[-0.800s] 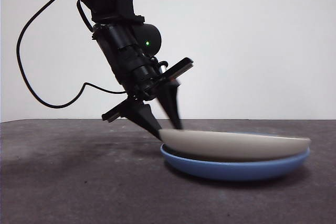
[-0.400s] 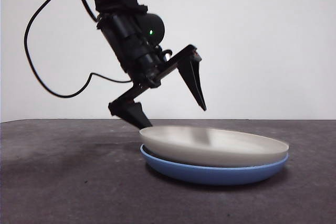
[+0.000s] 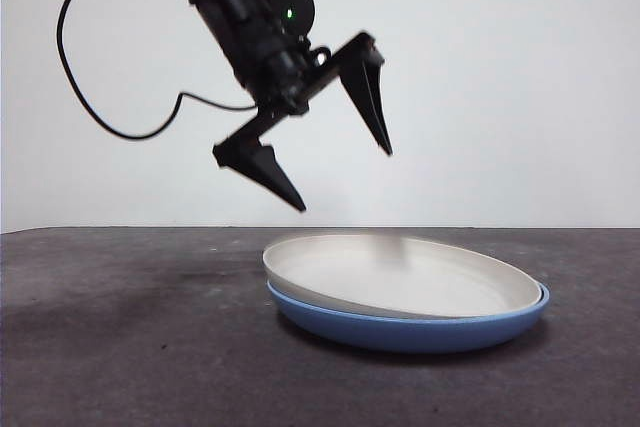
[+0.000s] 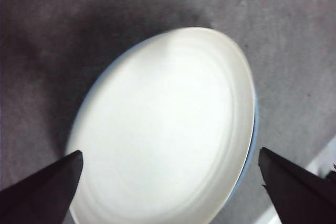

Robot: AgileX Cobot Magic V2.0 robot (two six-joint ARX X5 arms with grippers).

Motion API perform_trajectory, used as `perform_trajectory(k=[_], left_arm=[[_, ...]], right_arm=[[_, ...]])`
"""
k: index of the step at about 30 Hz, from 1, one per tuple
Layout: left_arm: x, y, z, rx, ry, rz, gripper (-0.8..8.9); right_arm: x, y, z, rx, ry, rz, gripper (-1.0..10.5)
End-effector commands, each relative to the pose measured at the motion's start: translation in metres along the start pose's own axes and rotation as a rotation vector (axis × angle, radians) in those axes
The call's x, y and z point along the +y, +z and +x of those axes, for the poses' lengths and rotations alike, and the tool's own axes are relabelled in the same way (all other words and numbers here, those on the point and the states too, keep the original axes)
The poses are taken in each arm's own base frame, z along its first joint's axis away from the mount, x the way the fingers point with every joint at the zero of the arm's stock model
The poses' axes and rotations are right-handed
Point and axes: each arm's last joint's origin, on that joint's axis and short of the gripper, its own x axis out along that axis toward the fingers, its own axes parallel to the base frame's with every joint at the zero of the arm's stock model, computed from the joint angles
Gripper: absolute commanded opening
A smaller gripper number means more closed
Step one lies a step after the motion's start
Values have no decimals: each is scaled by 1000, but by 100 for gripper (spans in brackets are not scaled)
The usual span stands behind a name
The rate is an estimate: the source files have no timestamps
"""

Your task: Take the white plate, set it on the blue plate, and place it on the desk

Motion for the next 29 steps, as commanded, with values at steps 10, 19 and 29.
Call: perform_trajectory(k=[10, 19, 29], left_arm=[[-37, -3, -66, 24, 12, 147, 595], [-86, -55, -154, -130, -4, 291, 595], [-124, -172, -248, -372, 73, 475, 594]], right_arm=[[3, 4, -4, -21, 6, -24, 572], [1, 1, -4, 10, -25, -7, 572], [1, -1, -4, 31, -43, 7, 572]])
